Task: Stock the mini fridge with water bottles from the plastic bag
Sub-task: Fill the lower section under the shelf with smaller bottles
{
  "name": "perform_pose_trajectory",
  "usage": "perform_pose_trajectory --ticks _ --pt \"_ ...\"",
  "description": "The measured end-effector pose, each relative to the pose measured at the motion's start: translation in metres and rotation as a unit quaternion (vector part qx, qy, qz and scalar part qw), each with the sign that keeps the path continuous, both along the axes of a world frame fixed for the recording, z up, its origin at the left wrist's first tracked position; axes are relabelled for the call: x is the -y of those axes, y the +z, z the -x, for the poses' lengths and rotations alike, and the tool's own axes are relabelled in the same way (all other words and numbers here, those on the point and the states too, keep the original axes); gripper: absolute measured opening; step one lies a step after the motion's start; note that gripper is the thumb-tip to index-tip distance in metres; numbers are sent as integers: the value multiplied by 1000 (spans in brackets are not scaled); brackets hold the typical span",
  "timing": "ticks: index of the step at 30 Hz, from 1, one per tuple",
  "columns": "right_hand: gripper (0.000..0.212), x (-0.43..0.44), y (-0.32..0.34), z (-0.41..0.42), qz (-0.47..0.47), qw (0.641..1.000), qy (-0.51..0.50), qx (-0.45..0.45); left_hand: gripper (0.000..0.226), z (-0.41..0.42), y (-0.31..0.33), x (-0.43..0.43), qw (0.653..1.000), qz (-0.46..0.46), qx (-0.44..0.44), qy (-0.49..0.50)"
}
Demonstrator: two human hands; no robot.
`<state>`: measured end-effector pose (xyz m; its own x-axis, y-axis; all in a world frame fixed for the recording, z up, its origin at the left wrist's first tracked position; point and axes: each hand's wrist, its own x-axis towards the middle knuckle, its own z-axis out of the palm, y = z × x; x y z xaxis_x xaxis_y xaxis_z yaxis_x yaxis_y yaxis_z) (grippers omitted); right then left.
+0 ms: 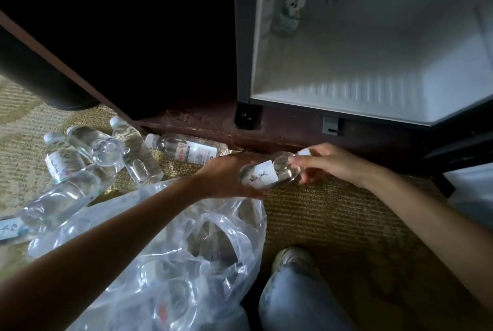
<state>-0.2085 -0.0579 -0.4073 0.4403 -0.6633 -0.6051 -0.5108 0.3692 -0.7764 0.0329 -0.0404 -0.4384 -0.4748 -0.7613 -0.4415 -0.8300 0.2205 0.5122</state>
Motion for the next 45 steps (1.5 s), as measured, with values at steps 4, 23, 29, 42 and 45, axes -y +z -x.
perform_pose_trajectory --ticks 4,23,29,42,45 --pt "40 6 3 -2 30 998 -54 -4 71 5 5 -1 993 -78 -72 46" --pt "35 12 9 7 127 961 -214 121 48 66 49 57 881 -21 -348 319" --pt "67 36 17 -8 207 944 -243 78 46 83 65 81 909 67 -329 249" --pt "55 61 12 4 354 879 -315 46 58 99 58 110 903 84 -374 194" --pt "49 69 6 -4 363 876 -314 48 48 94 51 112 885 59 -396 237"
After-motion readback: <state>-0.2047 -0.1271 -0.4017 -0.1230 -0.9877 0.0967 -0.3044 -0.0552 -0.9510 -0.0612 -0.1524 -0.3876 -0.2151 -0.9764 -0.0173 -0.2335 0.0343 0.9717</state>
